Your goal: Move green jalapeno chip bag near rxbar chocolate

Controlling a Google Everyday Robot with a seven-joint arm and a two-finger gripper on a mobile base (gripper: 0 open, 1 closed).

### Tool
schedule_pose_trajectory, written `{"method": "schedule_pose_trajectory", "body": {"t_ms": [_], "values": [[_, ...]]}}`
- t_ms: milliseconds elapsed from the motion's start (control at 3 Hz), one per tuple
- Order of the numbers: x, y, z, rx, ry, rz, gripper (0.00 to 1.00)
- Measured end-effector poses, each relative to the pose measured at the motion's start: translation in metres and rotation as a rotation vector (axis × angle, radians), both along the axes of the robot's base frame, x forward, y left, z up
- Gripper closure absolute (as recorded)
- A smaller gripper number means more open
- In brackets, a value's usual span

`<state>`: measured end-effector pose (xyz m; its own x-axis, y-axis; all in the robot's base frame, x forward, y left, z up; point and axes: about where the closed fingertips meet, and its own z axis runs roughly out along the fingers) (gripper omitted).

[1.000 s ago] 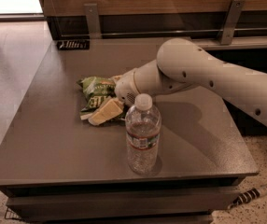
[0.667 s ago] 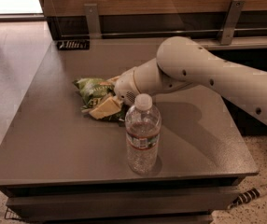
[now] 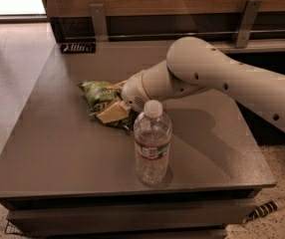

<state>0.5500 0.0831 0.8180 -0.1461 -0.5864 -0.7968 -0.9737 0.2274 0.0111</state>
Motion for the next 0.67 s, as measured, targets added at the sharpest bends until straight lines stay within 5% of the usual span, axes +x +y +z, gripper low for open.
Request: {"method": "schedule_pose_trajectory", "body": {"t_ms": [667], "values": [[0.015,-0.033,0.050,-0.068,-0.040,-0.038,1.00]]}}
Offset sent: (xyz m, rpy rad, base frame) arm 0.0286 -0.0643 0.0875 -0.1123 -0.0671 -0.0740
